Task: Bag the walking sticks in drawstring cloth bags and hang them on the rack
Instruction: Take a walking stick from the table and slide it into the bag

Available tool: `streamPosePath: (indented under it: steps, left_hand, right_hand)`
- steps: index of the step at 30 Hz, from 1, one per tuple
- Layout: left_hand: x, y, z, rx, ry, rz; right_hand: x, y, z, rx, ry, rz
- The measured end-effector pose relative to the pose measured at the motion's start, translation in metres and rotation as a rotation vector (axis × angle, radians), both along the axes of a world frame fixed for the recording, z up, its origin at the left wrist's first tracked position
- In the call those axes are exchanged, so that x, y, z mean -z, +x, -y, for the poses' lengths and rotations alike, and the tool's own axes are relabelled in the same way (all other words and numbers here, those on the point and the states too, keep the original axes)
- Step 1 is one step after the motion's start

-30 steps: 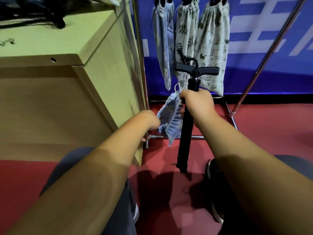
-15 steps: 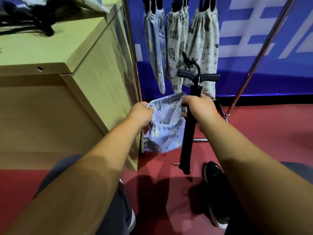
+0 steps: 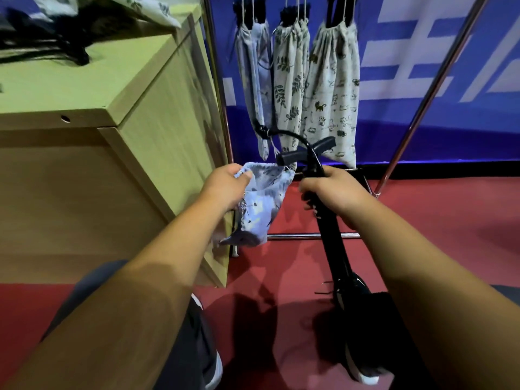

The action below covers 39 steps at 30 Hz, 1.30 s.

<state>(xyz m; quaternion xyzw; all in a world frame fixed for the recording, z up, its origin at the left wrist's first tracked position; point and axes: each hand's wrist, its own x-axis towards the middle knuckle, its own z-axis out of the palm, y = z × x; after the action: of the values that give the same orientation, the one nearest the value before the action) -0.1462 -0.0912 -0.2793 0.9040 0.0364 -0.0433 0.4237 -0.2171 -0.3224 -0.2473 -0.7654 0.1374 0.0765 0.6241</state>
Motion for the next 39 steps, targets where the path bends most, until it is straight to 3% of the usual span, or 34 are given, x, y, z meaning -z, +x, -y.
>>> streamPosePath:
  steps: [12, 17, 26, 39]
  left_hand:
    - [-0.016, -0.005, -0.003, 0.067, -0.155, -0.02]
    - [-0.014, -0.006, 0.0, 0.149, -0.115, -0.009]
    - [-0.003, 0.002, 0.006, 0.096, -0.172, -0.121]
    - [-0.017, -0.007, 0.015, -0.063, -0.477, -0.292]
  right_hand:
    - [0.028, -0.012, 0.026, -0.102, -0.39, -0.121]
    - [0.024, -0.014, 0.022, -0.108, -0.313, -0.082]
    - [0.013, -0.011, 0.019, -0.003, -0.139, -0.058]
    - [0.021, -0.011, 0.018, -0.031, -0.165, -0.141]
